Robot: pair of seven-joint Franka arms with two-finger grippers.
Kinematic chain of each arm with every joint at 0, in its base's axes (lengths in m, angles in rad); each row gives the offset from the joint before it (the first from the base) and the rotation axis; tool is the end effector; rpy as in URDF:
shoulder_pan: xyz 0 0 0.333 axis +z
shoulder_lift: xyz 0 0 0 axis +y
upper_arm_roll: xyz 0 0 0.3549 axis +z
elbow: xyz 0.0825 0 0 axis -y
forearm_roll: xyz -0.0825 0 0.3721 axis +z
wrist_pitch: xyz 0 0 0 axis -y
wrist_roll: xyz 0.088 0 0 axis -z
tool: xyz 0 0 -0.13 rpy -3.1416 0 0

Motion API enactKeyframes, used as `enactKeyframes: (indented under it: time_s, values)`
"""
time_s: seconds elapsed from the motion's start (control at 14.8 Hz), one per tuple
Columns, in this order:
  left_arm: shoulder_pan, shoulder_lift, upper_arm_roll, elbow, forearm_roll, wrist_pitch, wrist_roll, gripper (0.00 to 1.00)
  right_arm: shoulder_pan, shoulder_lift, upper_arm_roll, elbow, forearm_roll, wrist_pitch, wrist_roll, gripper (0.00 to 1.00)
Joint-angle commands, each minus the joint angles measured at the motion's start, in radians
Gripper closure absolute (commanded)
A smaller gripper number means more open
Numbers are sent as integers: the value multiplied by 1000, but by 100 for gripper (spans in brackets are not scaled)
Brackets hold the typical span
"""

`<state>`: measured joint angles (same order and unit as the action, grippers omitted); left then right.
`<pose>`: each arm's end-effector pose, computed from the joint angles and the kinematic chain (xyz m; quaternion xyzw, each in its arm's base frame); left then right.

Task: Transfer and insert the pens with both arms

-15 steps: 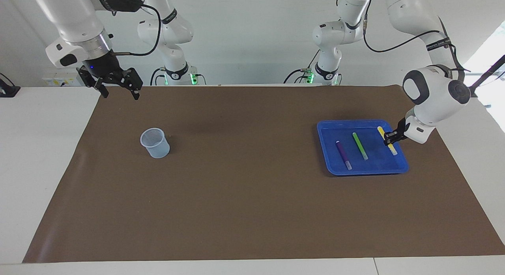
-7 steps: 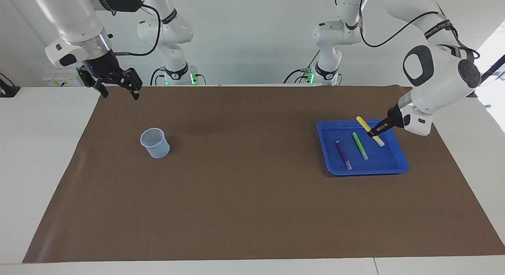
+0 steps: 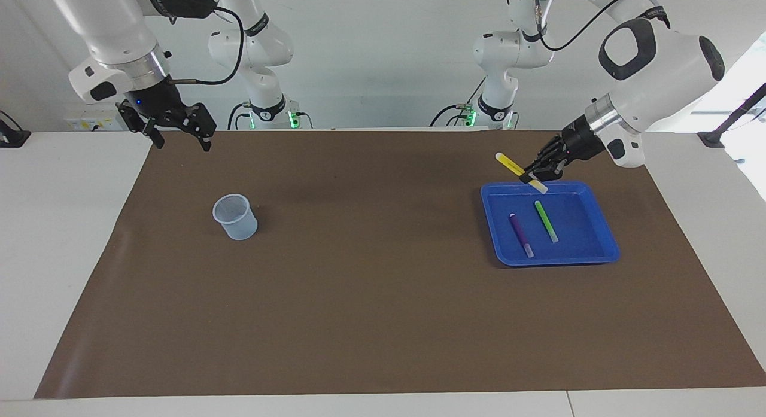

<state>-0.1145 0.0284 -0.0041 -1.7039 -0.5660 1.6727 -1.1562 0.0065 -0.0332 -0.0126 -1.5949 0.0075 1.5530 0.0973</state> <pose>0.5446 -0.1299 0.5905 0.8153 0.5077 -0.1878 0.2055 0.5289 -0.0024 0.6456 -0.9986 0.0516 0.0045 0.0038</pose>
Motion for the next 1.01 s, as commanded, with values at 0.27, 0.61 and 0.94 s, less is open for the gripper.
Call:
enactKeyframes:
  time_s: [0.27,0.61,0.94]
  values:
    - [-88,-93,-31,-86,-222,128,-442,100,-2,-13,19,-19,268,48,-8,0]
    - [-160,-215,-31,-264,-402,254,-450,100,62,-8,28,-19,465,133,138,0]
    - [-273,-300,-31,-429,-546,458,-461,100,208,-5,28,-16,505,239,366,0]
